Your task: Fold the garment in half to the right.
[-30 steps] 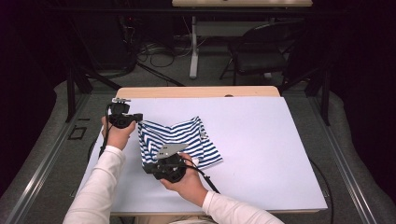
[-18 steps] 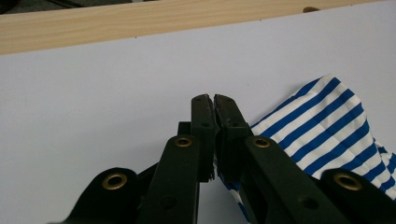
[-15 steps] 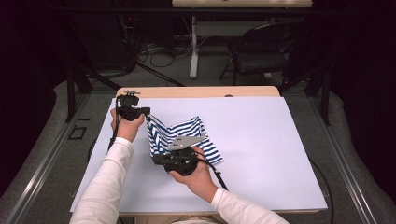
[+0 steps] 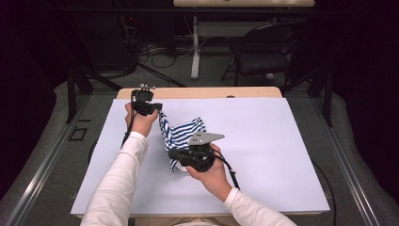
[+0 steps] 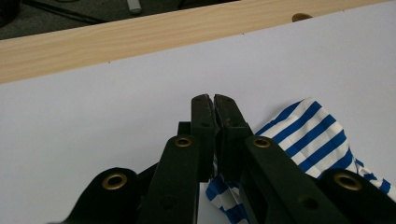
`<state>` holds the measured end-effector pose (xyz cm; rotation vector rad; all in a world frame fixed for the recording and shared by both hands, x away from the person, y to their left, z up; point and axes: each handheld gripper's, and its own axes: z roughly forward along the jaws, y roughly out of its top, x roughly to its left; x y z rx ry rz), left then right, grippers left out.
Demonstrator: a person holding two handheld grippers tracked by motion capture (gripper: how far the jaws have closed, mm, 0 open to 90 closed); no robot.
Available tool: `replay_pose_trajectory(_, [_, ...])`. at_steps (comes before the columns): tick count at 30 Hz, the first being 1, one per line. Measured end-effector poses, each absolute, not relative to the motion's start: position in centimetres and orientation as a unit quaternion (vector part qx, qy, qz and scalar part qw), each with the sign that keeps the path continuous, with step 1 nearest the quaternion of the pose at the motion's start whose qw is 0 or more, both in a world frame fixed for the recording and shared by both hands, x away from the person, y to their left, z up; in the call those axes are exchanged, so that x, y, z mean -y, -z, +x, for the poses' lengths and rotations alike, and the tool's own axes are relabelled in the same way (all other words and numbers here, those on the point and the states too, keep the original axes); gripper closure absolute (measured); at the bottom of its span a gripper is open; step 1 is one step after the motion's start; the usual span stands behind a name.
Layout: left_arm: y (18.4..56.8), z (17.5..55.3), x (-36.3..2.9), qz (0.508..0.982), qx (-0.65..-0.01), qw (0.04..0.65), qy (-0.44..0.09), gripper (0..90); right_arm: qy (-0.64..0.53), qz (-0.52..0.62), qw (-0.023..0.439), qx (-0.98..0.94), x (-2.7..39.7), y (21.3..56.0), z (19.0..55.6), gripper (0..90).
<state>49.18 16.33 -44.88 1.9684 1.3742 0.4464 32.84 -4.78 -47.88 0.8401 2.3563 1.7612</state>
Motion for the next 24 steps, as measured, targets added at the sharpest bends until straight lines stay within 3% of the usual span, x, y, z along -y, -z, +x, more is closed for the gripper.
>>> replay_pose_trajectory(24, [46.9, 52.2, -10.1, 0.765, -0.522, 0.337, -0.171, 87.4, -0.557, 0.327, 0.068, -0.761, 9.7, 49.1, 34.4, 85.9])
